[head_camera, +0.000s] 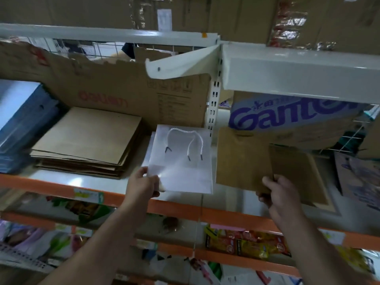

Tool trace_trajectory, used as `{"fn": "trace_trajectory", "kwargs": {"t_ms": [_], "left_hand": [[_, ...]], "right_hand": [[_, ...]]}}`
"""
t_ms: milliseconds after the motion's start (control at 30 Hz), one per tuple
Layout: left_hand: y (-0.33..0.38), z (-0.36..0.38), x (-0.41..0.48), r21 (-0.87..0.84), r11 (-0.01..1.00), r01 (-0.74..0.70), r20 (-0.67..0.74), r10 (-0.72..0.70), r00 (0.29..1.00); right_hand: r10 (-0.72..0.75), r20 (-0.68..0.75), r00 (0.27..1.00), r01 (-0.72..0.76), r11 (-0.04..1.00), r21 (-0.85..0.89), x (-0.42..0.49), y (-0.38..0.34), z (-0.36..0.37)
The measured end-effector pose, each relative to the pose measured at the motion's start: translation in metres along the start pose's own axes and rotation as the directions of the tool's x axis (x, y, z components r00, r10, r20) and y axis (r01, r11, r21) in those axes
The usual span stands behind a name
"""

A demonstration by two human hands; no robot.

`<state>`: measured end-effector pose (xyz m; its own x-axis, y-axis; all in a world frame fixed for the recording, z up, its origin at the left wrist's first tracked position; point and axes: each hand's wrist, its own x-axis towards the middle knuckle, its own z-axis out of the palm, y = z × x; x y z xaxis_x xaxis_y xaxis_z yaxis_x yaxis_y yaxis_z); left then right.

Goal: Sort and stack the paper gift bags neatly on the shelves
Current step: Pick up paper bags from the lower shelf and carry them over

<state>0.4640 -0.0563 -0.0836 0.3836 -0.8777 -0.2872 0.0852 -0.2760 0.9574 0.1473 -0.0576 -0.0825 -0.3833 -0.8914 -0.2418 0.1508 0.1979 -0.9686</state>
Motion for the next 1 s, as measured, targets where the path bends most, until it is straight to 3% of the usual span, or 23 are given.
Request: {"fn": "trace_trajectory", "kwargs": {"t_ms": [200,267,333,433,533,600,667,833,1000], "left_hand": [[-0.001,-0.030,0.049,0.174,0.982,-0.068,0.030,0.064,0.998],[-0.001,-0.032,0.059,0.308,0.945,-0.114,0.036,0.108,0.993],[-0.002,-0.034,0.060,0.536,0.812,-0.231,0.060,0.237,0.970],[-0.006,-0.030,0.047,0.777,0.439,-0.451,0.253,0.438,0.863],[-0.016,-0.024,0.044,0.787,0.192,-0.587,0.494,0.376,0.784],[-0.023,-0.024,0.051,0.758,0.162,-0.632,0.565,0.322,0.760],[-0.027,-0.024,0.058,0.744,0.203,-0.637,0.567,0.314,0.762],[-0.036,-0.023,0.060,0.744,0.182,-0.643,0.543,0.395,0.741],[-0.046,-0.028,0.056,0.696,0.059,-0.716,0.603,0.492,0.628]], "right_hand": [[0.032,-0.062,0.998,-0.031,0.999,0.017,-0.019,0.020,0.047],[0.037,-0.063,0.997,-0.036,0.999,0.013,-0.024,0.023,0.052],[0.038,-0.075,0.996,-0.040,0.999,-0.016,-0.026,0.026,0.054],[0.043,-0.095,0.995,-0.049,0.997,-0.056,-0.024,0.033,0.054],[0.053,-0.104,0.993,-0.062,0.995,-0.076,-0.022,0.038,0.053],[0.062,-0.111,0.992,-0.071,0.994,-0.083,-0.022,0.039,0.052],[0.071,-0.108,0.992,-0.081,0.993,-0.090,-0.020,0.041,0.052],[0.088,-0.132,0.987,-0.103,0.989,-0.110,-0.015,0.035,0.053],[0.024,-0.247,0.969,-0.126,0.906,-0.405,-0.007,0.026,0.059]]}}
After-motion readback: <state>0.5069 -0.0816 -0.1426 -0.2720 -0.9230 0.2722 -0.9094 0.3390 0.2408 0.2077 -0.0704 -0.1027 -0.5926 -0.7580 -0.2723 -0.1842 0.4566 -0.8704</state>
